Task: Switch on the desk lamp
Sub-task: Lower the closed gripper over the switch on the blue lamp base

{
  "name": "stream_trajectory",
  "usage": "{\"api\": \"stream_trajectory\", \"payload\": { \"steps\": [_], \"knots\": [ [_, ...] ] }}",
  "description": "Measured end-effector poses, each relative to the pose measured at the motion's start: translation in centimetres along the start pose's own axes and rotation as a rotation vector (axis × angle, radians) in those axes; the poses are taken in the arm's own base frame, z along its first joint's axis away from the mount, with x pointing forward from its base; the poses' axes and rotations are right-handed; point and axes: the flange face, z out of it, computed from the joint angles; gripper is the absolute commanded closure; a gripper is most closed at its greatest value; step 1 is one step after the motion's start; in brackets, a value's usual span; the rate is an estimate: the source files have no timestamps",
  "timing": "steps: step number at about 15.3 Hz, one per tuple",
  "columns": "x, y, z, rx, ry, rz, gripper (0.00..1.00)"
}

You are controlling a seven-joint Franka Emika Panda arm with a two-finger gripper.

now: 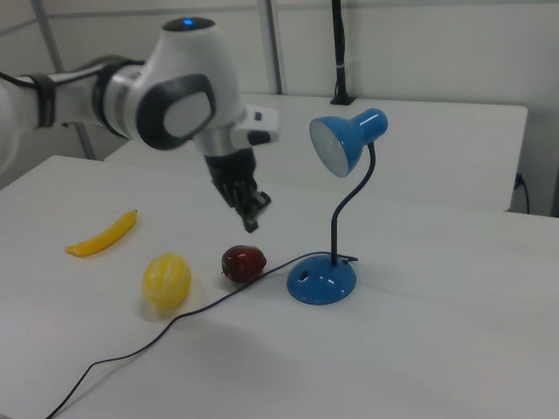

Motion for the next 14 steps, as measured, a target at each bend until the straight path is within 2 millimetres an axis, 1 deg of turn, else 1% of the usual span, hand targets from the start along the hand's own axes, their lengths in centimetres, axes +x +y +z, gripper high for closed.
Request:
{"api": "stream_trajectory", "payload": {
  "steps": [1,2,3,6,10,14],
  "knots": [
    [0.7,0.4,1.1,0.003,0.018,0.025,1.00],
    [1.6,0.8,3.1,0.001,0.034,0.056,1.00],
    [2.0,0.9,4.4,-0.006,0.039,0.067,1.00],
    [3.1,1.2,7.6,-0.022,0.068,0.102,1.00],
    [4.5,2.2,10.4,-0.027,0.135,0.165,1.00],
    [4.8,2.1,12.0,-0.043,0.147,0.197,1.00]
  ]
}}
